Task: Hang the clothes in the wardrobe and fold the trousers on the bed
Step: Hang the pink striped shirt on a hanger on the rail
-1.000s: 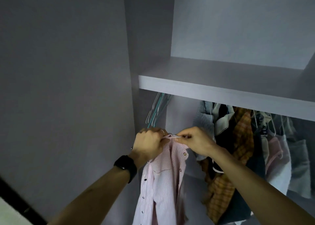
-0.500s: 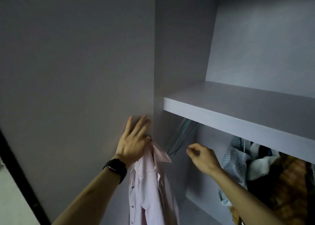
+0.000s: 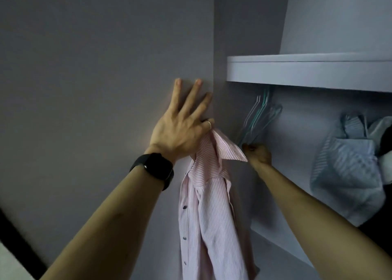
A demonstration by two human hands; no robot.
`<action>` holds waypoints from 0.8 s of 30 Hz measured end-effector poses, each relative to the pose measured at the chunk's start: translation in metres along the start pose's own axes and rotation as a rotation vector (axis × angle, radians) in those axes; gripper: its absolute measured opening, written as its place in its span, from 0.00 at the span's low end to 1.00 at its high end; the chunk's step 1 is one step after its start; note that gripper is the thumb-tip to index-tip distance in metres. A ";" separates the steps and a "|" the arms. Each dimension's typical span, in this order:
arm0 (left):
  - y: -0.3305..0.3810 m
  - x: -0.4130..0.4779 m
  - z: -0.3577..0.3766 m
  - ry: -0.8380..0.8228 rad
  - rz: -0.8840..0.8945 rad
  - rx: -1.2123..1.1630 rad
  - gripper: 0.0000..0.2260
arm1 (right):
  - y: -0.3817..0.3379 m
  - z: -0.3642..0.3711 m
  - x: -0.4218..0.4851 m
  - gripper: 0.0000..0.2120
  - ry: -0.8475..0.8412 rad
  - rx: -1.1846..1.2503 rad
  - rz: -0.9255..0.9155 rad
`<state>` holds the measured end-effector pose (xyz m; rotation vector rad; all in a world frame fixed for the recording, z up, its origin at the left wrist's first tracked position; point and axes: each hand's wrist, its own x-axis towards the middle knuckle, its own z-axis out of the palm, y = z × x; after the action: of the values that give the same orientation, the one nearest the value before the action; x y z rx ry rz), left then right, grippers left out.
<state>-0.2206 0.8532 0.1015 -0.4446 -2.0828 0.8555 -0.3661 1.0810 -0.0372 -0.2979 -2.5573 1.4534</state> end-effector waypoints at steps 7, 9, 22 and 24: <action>0.006 -0.012 0.008 -0.043 0.014 0.034 0.27 | -0.004 -0.001 -0.005 0.20 0.140 -0.061 -0.010; 0.004 -0.014 0.008 -0.038 0.019 0.012 0.26 | -0.010 -0.011 -0.011 0.25 0.210 -0.111 0.002; 0.023 -0.030 0.009 -0.002 -0.087 -0.366 0.16 | 0.041 -0.108 -0.115 0.18 0.336 -0.066 -0.201; 0.056 -0.045 0.007 -0.053 -0.013 -0.503 0.15 | 0.061 -0.125 -0.156 0.21 0.308 0.044 -0.252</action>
<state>-0.1984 0.8641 0.0336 -0.6758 -2.3427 0.3262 -0.1793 1.1732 -0.0363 -0.1694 -2.2241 1.2603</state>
